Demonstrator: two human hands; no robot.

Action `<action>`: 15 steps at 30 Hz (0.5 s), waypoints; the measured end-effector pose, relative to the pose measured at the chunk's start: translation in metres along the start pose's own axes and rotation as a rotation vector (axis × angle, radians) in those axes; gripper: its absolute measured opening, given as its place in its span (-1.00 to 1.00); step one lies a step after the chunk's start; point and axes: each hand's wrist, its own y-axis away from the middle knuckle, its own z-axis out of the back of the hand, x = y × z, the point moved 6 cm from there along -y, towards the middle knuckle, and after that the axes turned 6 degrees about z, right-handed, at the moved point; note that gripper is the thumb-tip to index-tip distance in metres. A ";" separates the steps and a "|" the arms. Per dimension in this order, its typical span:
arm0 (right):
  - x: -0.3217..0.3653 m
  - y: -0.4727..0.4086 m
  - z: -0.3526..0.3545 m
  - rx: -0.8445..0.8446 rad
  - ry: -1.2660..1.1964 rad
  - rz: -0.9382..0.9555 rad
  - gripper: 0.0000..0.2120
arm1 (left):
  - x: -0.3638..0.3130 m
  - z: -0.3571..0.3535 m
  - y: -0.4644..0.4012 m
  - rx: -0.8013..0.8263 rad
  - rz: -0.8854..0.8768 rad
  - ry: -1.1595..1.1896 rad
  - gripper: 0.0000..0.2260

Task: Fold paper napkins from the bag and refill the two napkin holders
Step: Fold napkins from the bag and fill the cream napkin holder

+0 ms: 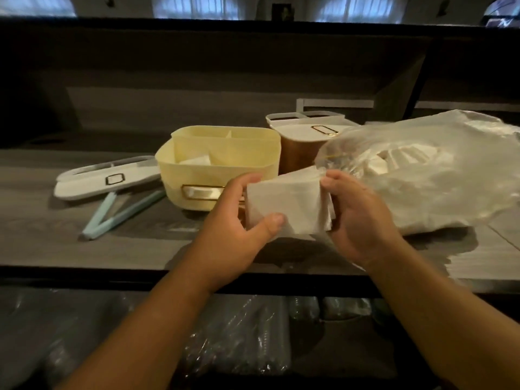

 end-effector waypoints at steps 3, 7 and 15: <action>-0.007 -0.002 -0.008 0.070 0.019 0.021 -0.79 | 0.013 0.012 0.001 0.029 0.040 -0.115 -0.48; -0.013 -0.008 -0.007 0.111 0.159 0.070 -0.79 | 0.020 0.013 0.000 0.043 0.024 -0.190 -0.44; -0.017 -0.008 -0.009 0.256 0.230 0.091 -0.74 | 0.022 0.009 -0.002 0.056 -0.008 -0.255 -0.65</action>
